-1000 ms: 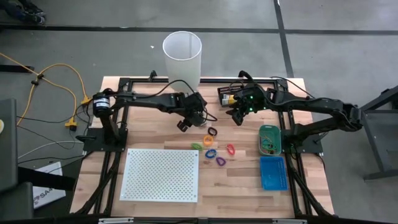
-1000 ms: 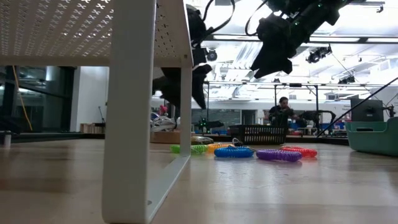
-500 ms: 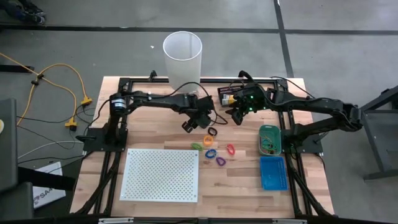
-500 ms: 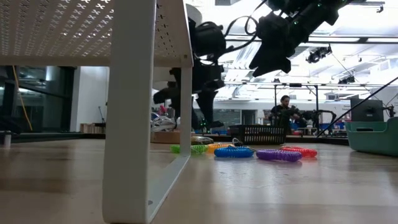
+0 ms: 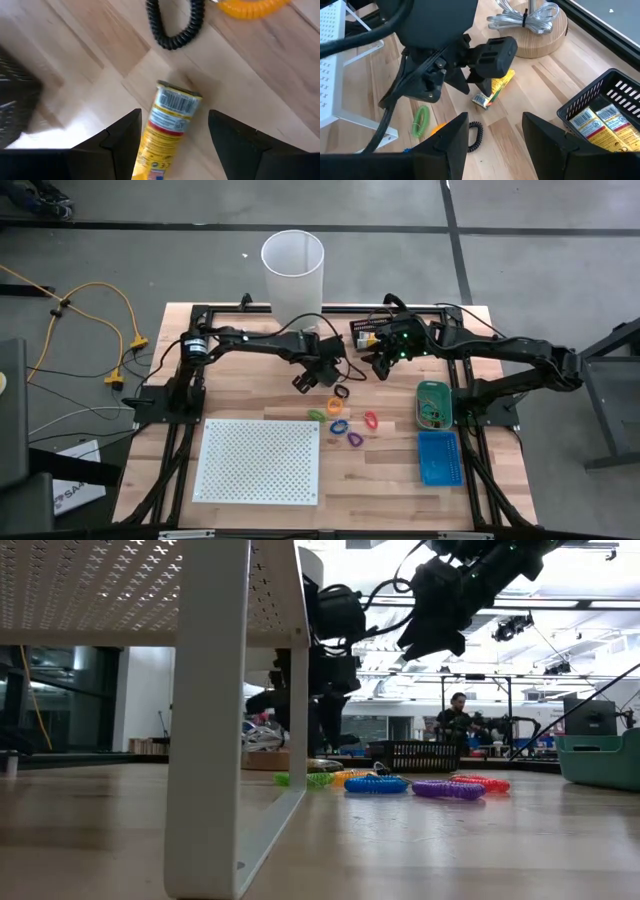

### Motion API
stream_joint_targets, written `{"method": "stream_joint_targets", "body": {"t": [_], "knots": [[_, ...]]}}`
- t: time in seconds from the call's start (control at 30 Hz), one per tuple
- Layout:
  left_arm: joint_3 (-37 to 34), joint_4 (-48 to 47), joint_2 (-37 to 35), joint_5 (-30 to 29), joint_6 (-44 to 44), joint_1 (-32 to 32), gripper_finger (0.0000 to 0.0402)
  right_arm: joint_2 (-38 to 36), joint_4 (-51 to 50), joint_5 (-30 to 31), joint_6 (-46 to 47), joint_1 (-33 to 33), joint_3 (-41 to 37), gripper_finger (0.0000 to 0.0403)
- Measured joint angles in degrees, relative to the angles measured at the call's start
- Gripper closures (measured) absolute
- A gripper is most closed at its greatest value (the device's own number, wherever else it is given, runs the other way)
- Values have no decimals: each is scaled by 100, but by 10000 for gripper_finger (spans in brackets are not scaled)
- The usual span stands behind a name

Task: Pick & Place Office Desk Supplies
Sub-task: Put the yellow crayon box into the black bin

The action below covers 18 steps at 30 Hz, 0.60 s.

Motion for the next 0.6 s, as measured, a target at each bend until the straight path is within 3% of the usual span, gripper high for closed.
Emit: {"method": "stream_joint_targets", "body": {"t": [0.6], "knots": [[2, 138, 330, -153, -127, 24, 181, 0, 75, 0, 0, -1, 0, 230]]}}
